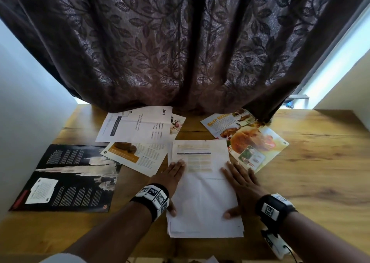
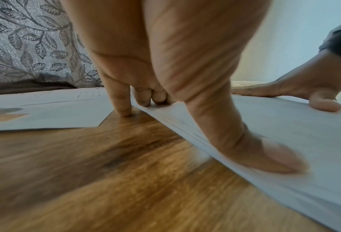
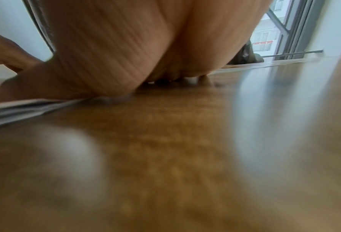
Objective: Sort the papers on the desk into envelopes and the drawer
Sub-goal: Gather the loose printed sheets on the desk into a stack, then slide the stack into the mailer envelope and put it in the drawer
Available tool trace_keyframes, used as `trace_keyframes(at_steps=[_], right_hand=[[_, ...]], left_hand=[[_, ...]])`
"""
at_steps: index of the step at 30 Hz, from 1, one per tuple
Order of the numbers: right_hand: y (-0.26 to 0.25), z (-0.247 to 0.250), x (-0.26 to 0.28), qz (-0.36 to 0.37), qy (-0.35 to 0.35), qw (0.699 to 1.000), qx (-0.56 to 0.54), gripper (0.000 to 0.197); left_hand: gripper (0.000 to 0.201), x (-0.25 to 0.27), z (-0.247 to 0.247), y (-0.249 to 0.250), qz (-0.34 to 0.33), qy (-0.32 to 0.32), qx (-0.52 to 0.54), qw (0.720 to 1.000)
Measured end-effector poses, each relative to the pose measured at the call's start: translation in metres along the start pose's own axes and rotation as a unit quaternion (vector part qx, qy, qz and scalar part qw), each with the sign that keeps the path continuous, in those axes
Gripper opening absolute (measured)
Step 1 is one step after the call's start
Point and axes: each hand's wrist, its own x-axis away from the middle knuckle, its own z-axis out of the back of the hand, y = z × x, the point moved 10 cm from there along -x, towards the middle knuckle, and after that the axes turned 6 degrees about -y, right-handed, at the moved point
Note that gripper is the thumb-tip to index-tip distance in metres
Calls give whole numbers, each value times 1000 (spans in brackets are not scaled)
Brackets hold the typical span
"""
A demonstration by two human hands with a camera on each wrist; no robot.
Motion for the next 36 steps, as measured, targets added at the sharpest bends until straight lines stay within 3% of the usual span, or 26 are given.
trace_keyframes(at_steps=[6, 9, 12, 16, 20, 23, 24, 26, 28, 31, 32, 34, 36], right_hand=[[11, -11, 21, -61, 18, 998, -19, 143], [19, -23, 41, -102, 38, 993, -52, 126], [40, -38, 87, -151, 118, 977, -90, 110], [90, -75, 180, -253, 303, 891, -226, 92], [120, -144, 243, -361, 335, 826, -273, 99], [128, -175, 256, -362, 351, 786, -358, 76], [132, -183, 257, -366, 367, 754, -402, 73], [144, -209, 258, -397, 393, 665, -496, 77], [149, -243, 243, -437, 359, 565, -600, 76], [129, -292, 201, -398, 257, 364, -802, 72], [122, -298, 186, -367, 243, 311, -843, 72], [119, -301, 159, -304, 247, 246, -886, 88], [121, -287, 139, -243, 257, 228, -907, 89]], left_hand=[[160, -3, -2, -1, -8, -6, 0, 1000], [157, -2, -2, 0, -19, -4, -19, 1000], [151, 5, 10, 6, -31, 21, -37, 999], [126, 8, 43, 62, -92, 120, -38, 988], [88, 7, 41, 174, -226, 127, -39, 965], [78, 3, 18, 245, -295, 100, -81, 947], [77, 3, 9, 265, -313, 95, -106, 939], [76, 2, -10, 295, -329, 58, -120, 935], [81, 2, -29, 309, -321, 14, -128, 938], [86, 1, -57, 312, -292, -28, -163, 942], [86, 2, -60, 311, -285, -22, -169, 943], [85, 4, -60, 309, -277, 0, -173, 945], [83, 6, -58, 309, -269, 6, -167, 948]])
